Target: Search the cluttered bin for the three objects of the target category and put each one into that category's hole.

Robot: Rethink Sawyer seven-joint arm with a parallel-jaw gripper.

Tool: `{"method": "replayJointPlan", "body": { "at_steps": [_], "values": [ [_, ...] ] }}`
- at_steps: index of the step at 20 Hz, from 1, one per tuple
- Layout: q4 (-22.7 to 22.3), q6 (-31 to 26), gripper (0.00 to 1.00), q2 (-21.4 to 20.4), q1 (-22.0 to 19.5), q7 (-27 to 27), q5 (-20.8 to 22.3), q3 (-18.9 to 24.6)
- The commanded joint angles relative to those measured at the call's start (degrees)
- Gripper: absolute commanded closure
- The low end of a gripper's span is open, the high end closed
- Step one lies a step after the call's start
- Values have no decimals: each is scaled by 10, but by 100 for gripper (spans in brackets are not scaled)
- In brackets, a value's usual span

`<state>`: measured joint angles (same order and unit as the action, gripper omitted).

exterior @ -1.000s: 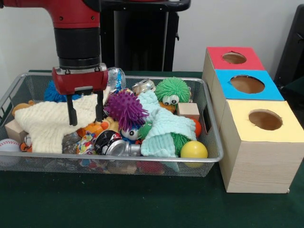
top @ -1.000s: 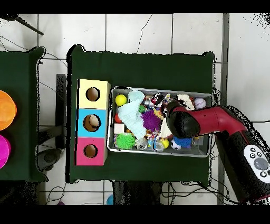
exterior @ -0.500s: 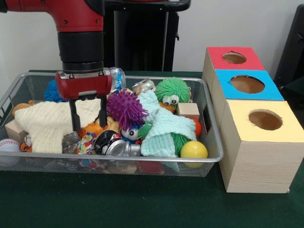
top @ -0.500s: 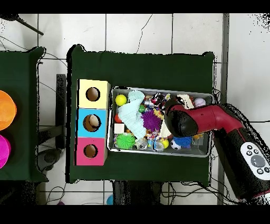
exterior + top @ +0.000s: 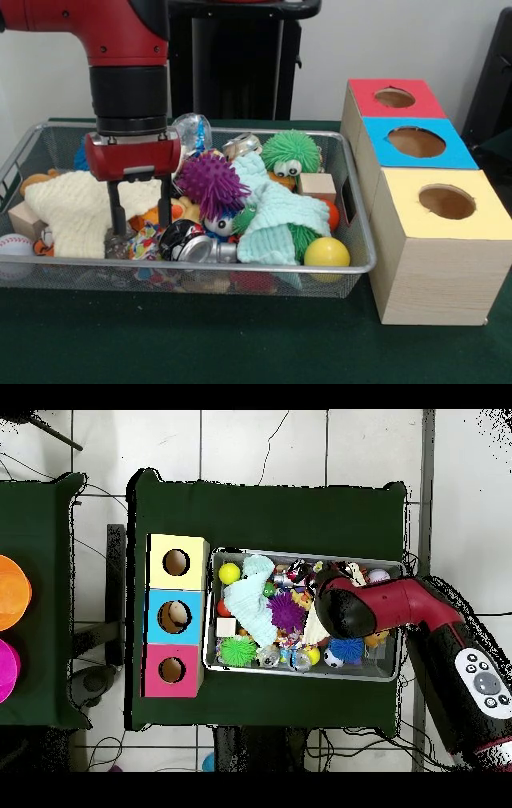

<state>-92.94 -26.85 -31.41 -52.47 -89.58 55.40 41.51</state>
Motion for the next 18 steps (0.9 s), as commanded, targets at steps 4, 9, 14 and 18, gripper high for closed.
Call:
{"method": "replayJointPlan", "body": {
  "at_steps": [4, 9, 14, 18],
  "values": [
    [37, 22, 0, 28, 6, 132, 56, 16],
    [23, 41, 0, 21, 24, 83, 75, -8],
    [21, 49, 0, 32, 32, 77, 96, -17],
    [20, 58, 0, 43, 34, 75, 111, -25]
  ]
}}
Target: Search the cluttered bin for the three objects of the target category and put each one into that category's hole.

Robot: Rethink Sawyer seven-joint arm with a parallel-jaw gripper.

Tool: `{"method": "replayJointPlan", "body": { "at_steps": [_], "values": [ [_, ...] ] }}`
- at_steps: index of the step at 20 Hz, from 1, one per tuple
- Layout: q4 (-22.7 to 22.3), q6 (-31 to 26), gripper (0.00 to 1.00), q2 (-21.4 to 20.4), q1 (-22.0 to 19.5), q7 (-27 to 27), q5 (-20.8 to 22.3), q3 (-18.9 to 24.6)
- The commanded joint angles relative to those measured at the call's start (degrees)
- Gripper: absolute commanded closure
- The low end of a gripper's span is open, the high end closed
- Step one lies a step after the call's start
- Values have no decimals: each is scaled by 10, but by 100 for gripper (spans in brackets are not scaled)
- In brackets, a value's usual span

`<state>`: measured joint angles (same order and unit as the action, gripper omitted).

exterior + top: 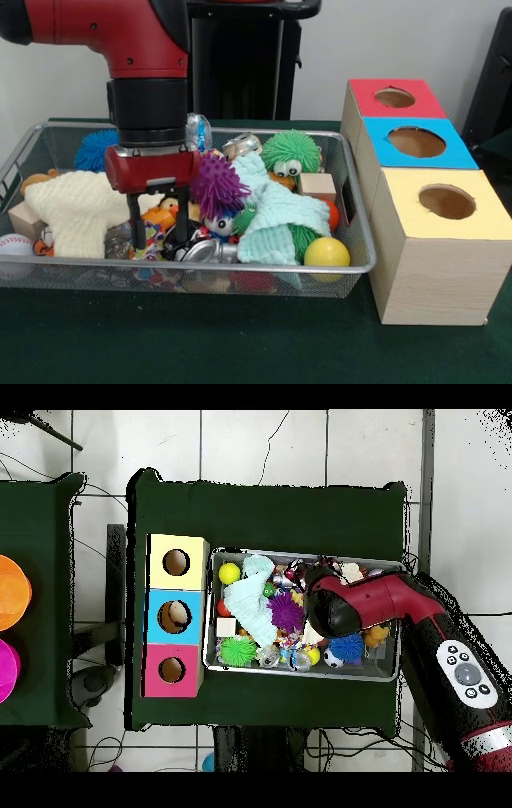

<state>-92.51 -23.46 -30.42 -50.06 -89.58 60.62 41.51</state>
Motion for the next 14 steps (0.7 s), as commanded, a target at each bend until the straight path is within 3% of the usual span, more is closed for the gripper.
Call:
{"method": "replayJointPlan", "body": {
  "at_steps": [1, 14],
  "values": [
    [18, 25, 0, 36, 10, 79, 61, -24],
    [17, -7, 0, 67, -50, 209, 59, 10]
  ]
}}
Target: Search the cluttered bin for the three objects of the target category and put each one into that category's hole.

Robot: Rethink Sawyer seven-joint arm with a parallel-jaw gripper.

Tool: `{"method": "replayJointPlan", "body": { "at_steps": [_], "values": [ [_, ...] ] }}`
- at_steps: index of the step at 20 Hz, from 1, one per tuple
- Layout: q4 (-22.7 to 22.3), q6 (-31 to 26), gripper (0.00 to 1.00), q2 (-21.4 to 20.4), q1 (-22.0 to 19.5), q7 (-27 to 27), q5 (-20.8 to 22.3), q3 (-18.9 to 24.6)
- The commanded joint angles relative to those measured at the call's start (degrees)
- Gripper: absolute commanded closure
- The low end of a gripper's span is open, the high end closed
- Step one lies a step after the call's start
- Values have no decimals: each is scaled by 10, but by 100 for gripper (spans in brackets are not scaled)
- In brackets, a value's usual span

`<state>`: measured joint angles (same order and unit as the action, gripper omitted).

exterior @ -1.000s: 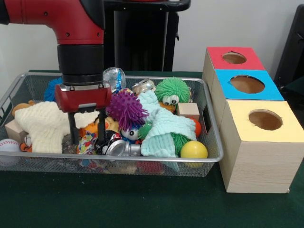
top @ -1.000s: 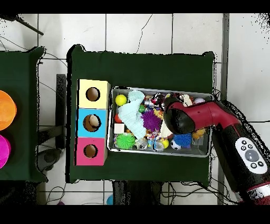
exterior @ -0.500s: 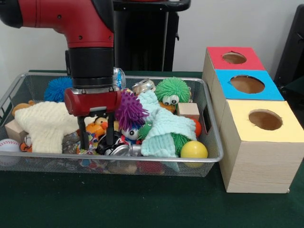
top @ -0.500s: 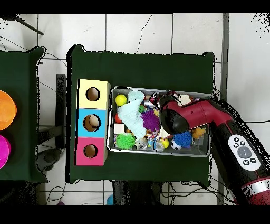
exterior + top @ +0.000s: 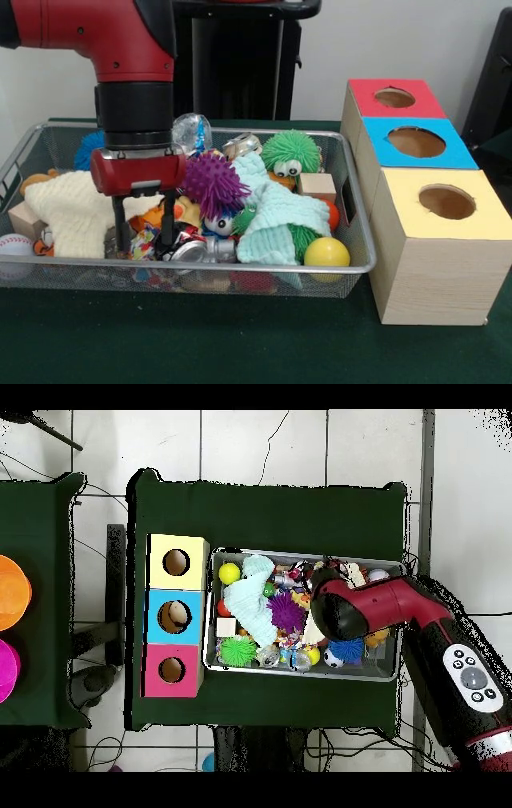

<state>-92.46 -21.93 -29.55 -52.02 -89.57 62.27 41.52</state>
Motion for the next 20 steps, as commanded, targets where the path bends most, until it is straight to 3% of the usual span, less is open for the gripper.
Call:
{"method": "replayJointPlan", "body": {
  "at_steps": [1, 6, 12, 20],
  "values": [
    [18, -24, 0, 60, -33, 212, 43, 11],
    [16, -16, 0, 65, -28, 194, 56, 4],
    [11, 32, 0, 86, 4, 78, 100, -51],
    [0, 16, 0, 100, 7, 46, 63, -62]
  ]
}}
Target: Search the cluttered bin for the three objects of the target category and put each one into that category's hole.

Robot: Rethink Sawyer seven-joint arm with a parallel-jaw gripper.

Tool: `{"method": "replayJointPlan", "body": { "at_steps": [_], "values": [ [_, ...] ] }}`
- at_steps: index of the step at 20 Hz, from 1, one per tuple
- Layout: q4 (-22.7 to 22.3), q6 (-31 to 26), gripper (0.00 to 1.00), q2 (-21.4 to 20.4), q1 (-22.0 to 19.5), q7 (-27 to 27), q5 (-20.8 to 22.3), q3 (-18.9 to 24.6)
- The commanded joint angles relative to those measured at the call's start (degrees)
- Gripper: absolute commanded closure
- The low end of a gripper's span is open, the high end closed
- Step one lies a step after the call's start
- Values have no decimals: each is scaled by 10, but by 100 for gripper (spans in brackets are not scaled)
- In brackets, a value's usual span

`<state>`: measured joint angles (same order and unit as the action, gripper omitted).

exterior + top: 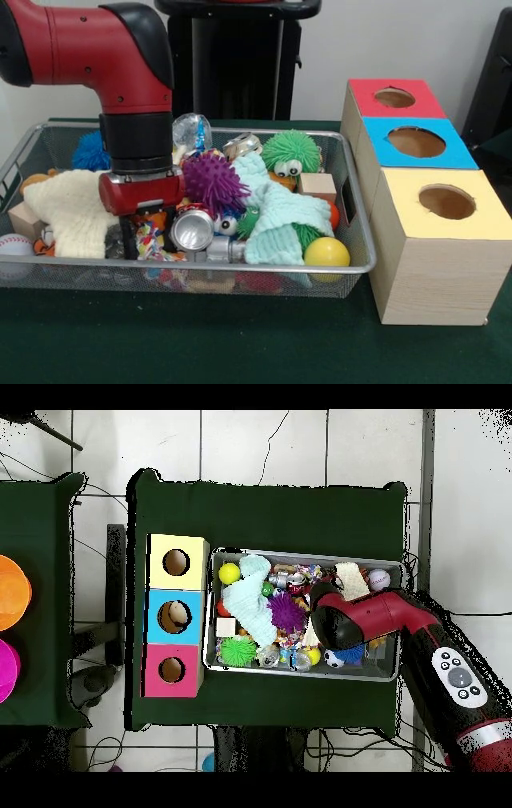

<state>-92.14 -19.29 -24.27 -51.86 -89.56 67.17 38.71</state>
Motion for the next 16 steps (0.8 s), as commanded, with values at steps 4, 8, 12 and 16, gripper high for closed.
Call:
{"method": "replayJointPlan", "body": {
  "at_steps": [4, 8, 12, 16],
  "values": [
    [-8, -17, 100, 61, -16, 49, -18, -20],
    [-25, -15, 100, 34, -6, 49, -13, -24],
    [-88, -53, 100, -48, -3, 37, -67, -13],
    [-161, -96, 100, -164, -14, 26, -168, 32]
  ]
}}
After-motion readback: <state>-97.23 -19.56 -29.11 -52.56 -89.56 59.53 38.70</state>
